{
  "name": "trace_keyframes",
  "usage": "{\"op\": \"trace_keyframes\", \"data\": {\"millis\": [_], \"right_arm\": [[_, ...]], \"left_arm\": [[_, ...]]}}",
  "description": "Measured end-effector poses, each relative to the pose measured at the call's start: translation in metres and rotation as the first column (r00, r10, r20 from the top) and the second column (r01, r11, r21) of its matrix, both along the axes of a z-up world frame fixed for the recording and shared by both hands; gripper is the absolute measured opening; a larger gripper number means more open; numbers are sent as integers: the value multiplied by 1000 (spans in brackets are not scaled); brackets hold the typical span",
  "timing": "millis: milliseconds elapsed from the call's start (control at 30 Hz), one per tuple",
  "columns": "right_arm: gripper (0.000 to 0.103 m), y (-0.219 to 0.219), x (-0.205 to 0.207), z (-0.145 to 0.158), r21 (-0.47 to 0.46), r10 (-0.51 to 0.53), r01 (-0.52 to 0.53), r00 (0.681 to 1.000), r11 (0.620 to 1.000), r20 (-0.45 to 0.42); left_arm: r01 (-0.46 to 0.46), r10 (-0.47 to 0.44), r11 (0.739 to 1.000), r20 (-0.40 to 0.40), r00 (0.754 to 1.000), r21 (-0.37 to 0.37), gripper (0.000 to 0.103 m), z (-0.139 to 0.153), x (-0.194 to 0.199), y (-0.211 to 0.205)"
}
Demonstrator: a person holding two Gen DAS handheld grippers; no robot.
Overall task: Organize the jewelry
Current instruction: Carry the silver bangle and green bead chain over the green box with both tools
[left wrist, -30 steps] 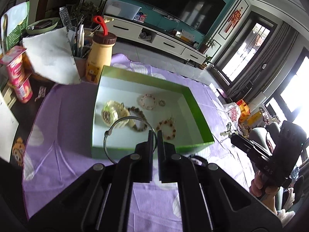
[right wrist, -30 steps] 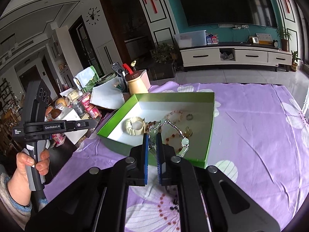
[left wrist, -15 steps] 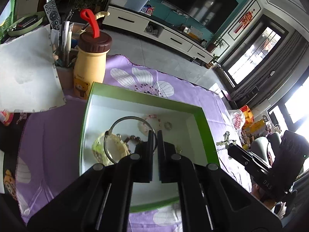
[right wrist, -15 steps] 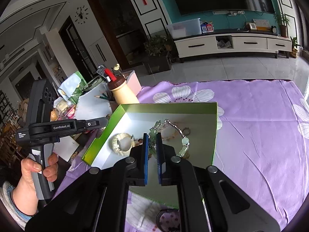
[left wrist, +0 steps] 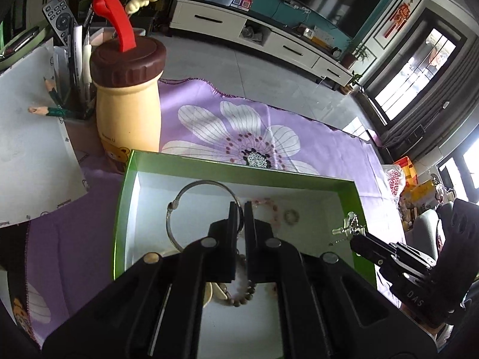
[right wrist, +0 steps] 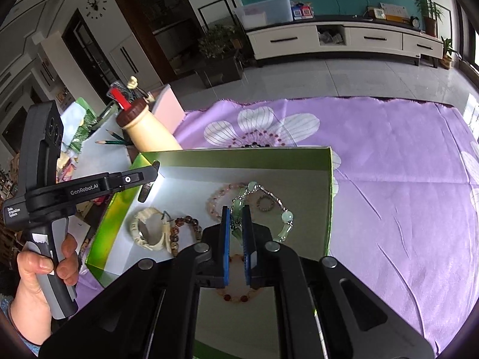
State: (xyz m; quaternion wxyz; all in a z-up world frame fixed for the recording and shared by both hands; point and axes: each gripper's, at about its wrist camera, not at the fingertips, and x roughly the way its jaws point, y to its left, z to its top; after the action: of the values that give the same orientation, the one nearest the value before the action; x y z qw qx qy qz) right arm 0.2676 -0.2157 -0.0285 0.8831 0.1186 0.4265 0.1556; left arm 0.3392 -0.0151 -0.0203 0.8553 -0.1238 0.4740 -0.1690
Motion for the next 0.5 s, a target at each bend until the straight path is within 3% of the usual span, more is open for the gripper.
{"op": "trace_keyframes", "data": {"millis": [500], "right_arm": [[7, 3, 27, -21, -78, -21, 14, 995, 997, -93]], "left_arm": [[2, 1, 999, -69, 998, 53, 4, -32, 27, -7]]}}
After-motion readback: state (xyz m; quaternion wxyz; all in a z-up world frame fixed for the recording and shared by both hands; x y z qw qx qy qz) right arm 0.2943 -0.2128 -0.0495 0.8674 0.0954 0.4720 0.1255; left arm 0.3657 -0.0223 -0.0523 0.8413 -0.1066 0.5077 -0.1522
